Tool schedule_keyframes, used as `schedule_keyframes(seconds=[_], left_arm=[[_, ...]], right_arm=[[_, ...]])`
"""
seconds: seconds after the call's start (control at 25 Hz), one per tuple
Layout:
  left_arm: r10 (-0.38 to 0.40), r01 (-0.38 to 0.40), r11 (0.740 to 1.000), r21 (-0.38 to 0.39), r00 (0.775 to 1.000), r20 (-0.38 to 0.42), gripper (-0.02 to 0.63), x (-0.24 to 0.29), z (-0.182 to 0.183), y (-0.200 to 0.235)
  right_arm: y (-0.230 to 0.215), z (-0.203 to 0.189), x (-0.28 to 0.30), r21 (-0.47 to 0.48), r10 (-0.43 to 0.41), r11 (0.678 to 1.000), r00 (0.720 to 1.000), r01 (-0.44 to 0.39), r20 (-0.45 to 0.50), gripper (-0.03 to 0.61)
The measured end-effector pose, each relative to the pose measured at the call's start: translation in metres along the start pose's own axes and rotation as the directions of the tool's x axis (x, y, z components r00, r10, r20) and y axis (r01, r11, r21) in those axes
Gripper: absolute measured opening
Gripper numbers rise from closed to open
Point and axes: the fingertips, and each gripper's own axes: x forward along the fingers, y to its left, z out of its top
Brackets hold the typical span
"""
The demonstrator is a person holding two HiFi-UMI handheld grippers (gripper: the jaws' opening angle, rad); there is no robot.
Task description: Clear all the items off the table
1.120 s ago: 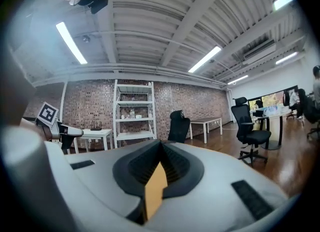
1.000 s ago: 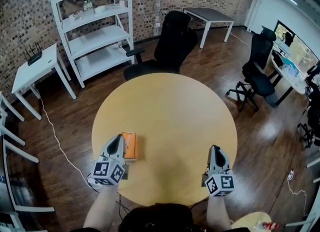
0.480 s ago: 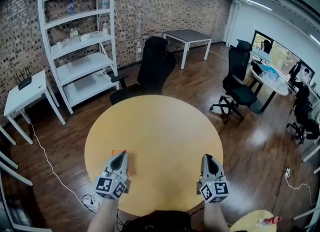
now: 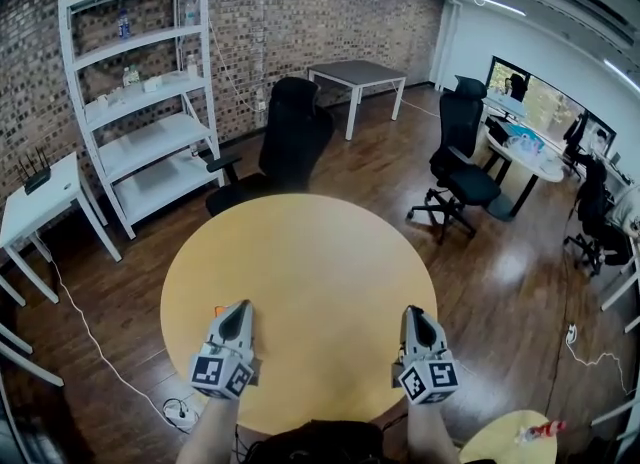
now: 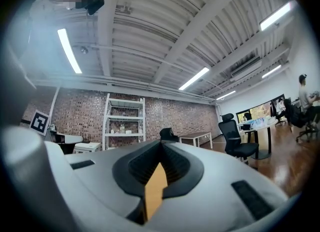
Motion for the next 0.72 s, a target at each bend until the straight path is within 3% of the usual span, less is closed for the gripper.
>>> schedule_keyframes(seconds=[0.24, 0.4, 0.56, 0.72], left_arm=[[-0.06, 0.06, 0.998, -0.036, 0.998, -0.012, -0.009, 0.009, -0.008, -0.018], [-0.145, 0.143, 0.989, -0.049, 0.989, -0.032, -0.009, 0.027, -0.02, -0.043], [-0.27, 0.262, 0.957, -0.123, 0.962, -0.049, -0.009, 0.054, -0.034, -0.086], [-0.395, 0.384, 0.911, -0.148, 0.917, -0.055, -0.009, 0.079, -0.053, -0.153]], right_arm=[[-0.012, -0.005, -0.026, -0.005, -0.067, 0.998, 0.998, 0.067, -0.006, 0.003], [-0.028, -0.005, -0.056, -0.029, -0.152, 0.988, 0.988, 0.151, -0.021, 0.003], [-0.058, 0.001, -0.097, -0.044, -0.282, 0.959, 0.959, 0.28, -0.025, 0.003], [-0.109, 0.009, -0.149, -0.051, -0.413, 0.909, 0.911, 0.413, 0.006, 0.004]])
